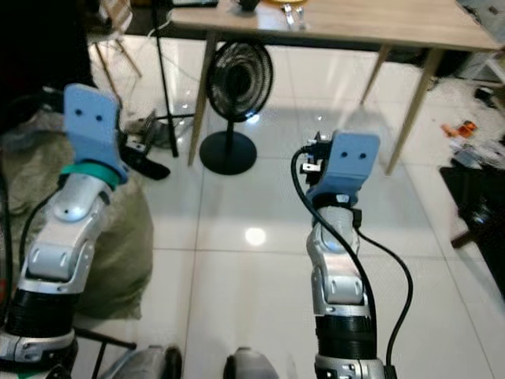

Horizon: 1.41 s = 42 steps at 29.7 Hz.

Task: Setting the table

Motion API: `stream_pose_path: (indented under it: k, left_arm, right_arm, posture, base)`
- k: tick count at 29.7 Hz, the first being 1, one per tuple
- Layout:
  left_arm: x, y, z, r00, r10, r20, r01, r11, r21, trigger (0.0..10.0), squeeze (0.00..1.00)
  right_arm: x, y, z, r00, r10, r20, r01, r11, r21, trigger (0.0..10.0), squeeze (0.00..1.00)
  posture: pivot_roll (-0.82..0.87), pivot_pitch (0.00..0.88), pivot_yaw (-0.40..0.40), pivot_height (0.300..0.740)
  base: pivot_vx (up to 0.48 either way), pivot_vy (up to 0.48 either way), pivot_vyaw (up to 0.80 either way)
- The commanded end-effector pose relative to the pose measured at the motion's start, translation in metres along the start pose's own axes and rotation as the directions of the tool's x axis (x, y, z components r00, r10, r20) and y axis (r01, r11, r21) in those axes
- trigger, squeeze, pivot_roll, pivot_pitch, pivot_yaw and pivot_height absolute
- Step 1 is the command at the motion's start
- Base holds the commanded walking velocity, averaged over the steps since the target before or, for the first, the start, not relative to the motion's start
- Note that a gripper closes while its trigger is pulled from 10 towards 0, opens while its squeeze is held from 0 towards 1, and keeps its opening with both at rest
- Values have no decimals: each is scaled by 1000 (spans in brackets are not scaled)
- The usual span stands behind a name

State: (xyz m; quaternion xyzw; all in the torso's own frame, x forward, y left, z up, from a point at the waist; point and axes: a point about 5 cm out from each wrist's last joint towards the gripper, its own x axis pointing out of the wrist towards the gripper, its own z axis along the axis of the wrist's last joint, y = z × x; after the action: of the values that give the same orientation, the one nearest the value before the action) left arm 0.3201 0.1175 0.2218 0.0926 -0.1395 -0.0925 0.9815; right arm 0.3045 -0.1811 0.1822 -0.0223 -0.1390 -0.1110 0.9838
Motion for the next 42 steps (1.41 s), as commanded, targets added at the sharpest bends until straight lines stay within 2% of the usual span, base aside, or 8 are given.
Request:
stream_pose_path:
  k: [1, 42]
  left_arm:
    - [-2, 5, -5, 1000, 15, -19, -15, 1000, 12, 10000, 0]
    - [0, 3, -4, 1000, 11, -16, -11, 1000, 9, 10000, 0]
  right_arm:
    - [-2, 3, -2, 1000, 6, -9, -6, 1000, 8, 10000, 0]
    - [-2, 2, -2, 1000, -2, -9, 2, 1000, 5, 10000, 0]
  posture:
    - [-14, 5, -3, 740]
    - [-29, 10, -5, 740]
  base:
    - [-326, 0, 0]
    - [-323, 0, 0]
